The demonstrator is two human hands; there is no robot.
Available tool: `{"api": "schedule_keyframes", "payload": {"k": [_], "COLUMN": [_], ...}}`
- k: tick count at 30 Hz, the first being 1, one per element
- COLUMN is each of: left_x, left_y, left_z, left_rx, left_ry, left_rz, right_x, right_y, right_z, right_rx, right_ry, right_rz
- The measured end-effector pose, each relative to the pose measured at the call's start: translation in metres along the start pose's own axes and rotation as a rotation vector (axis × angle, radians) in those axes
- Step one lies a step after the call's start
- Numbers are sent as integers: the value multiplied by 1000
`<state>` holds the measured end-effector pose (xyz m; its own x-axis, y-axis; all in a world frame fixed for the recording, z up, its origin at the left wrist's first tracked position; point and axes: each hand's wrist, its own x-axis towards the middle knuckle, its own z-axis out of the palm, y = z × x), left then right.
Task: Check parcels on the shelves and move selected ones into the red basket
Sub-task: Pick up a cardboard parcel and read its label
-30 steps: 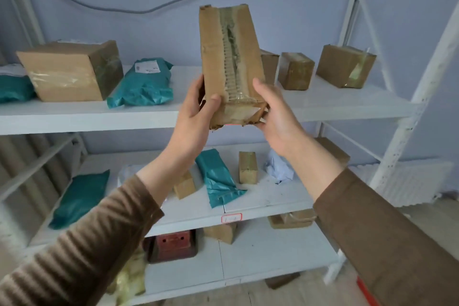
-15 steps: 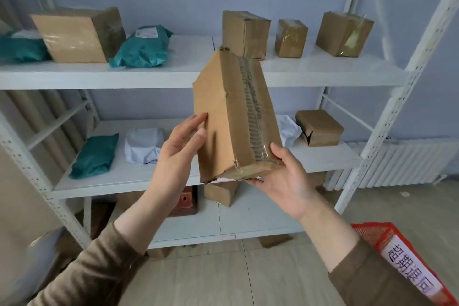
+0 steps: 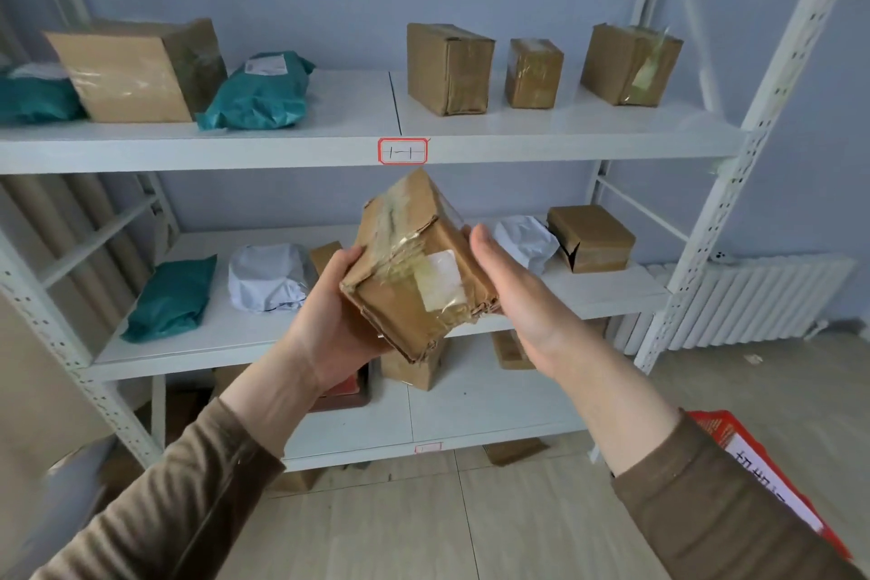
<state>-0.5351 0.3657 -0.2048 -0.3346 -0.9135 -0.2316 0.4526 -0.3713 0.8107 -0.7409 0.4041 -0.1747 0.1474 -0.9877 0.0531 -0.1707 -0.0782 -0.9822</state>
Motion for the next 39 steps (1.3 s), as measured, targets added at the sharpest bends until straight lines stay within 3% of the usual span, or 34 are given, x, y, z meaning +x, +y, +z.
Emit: {"api": "schedule_keyframes", "payload": {"k": [3,6,9,10,13,20,25,30,35,39], "left_x": [0,3,11,19,21,16,9,14,28,41], "left_y": [-5,-8,-9,-10,-11,-20,-23,-34,-50,-46], "left_z": [-16,-29,-53,-65,-69,-49,-32,-24,-11,-4], "left_rx": [-57,-60,-95,-128,-26,395,585,696,651,299], "left_ry": [23,25,-165,-234,-87,14,2,-89,-105,-71], "left_rz": [-9,-38,23,36,9,460,588,602,582,462], "right_x": [-11,-15,-15,-15,-13,-5,7,16,27,22], "right_y": [0,16,32,36,52,76,91,101,80,69], "right_z": [18,34,45,47,47,36,17,16,28,39], "right_rx": [-215,-578,-743,-756,-696,-372,-376,-320,-482,-619], "right_ry": [65,103,130,135,134,190,279,450,670,596], "right_rz": [-188,-345,-502,-550,-612,-556,-465,-556,-588,-700]}}
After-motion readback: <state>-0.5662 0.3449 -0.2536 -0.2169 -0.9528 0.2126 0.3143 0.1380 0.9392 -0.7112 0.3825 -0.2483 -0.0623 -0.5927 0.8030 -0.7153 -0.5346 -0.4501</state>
